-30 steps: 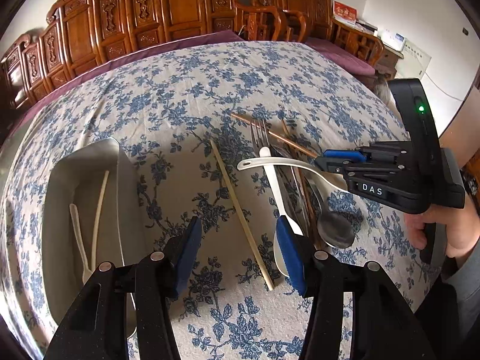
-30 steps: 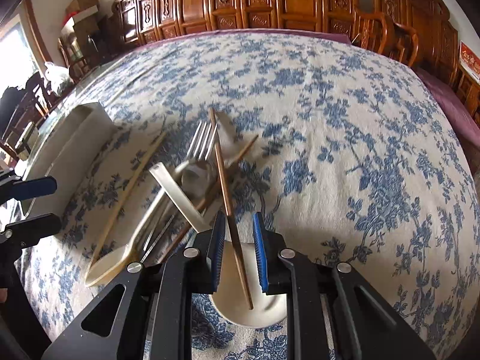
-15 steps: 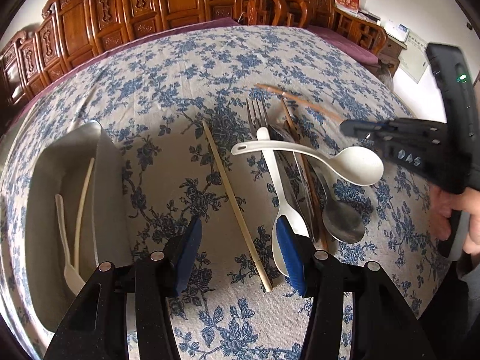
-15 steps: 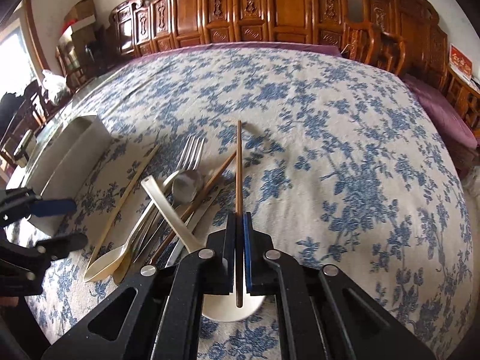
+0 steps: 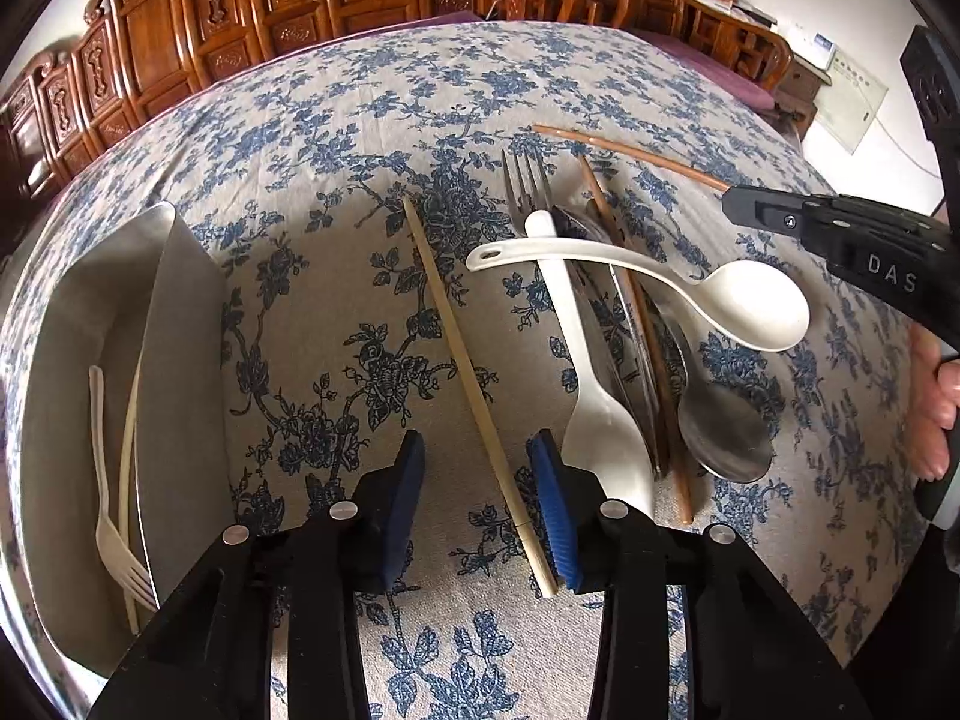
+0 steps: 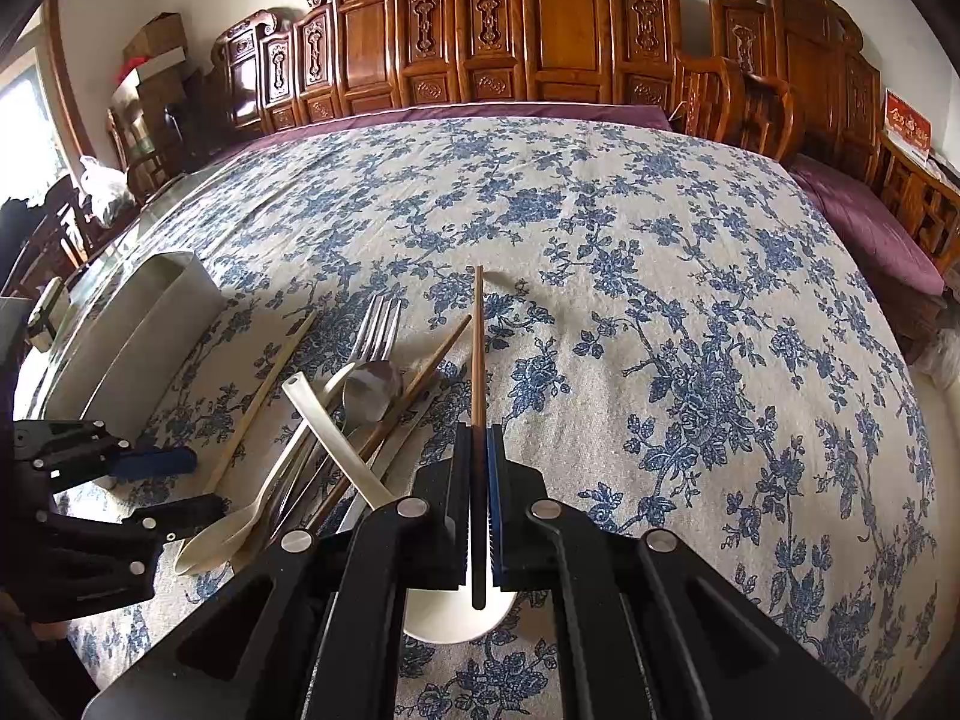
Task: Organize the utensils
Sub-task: 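Grasp another wooden chopstick with the left tool while the right tool lifts its chopstick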
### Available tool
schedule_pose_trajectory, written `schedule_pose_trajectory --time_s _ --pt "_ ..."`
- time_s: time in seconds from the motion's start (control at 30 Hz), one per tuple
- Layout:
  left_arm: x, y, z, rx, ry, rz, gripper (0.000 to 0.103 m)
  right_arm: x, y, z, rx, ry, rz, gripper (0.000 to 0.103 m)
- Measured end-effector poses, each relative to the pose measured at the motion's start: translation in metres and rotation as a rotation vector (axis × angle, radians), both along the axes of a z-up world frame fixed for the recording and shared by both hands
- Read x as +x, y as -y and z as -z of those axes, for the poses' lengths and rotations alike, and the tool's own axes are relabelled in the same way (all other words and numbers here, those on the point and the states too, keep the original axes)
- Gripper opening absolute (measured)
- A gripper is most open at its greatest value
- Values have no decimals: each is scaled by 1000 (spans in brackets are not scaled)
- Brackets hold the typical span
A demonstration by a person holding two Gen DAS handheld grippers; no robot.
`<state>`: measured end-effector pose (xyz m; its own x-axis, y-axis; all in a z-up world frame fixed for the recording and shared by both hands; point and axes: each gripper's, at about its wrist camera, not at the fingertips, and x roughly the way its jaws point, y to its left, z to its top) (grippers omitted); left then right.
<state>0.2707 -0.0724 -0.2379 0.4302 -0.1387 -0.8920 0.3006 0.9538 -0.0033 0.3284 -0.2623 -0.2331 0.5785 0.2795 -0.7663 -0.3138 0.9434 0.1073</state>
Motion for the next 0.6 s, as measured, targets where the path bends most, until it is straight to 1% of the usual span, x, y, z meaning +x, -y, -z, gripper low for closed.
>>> schedule_pose_trajectory --time_s 0.13,0.2,0.3,0.47,0.6 --pt "0 0 0 7 6 -3 31 0 -1 0 -1 0 -1 6" --pt "0 -2 0 5 6 -7 24 -1 -1 -1 -1 1 -3 6" --pt "2 -6 -1 0 3 -17 6 -2 -3 -2 -4 6 -8 6" --pt "3 -9 0 -4 -2 -25 4 -3 -8 -5 -1 14 -13 6" --pt "1 -14 -6 -9 16 -32 4 -6 -12 -8 3 23 -14 6"
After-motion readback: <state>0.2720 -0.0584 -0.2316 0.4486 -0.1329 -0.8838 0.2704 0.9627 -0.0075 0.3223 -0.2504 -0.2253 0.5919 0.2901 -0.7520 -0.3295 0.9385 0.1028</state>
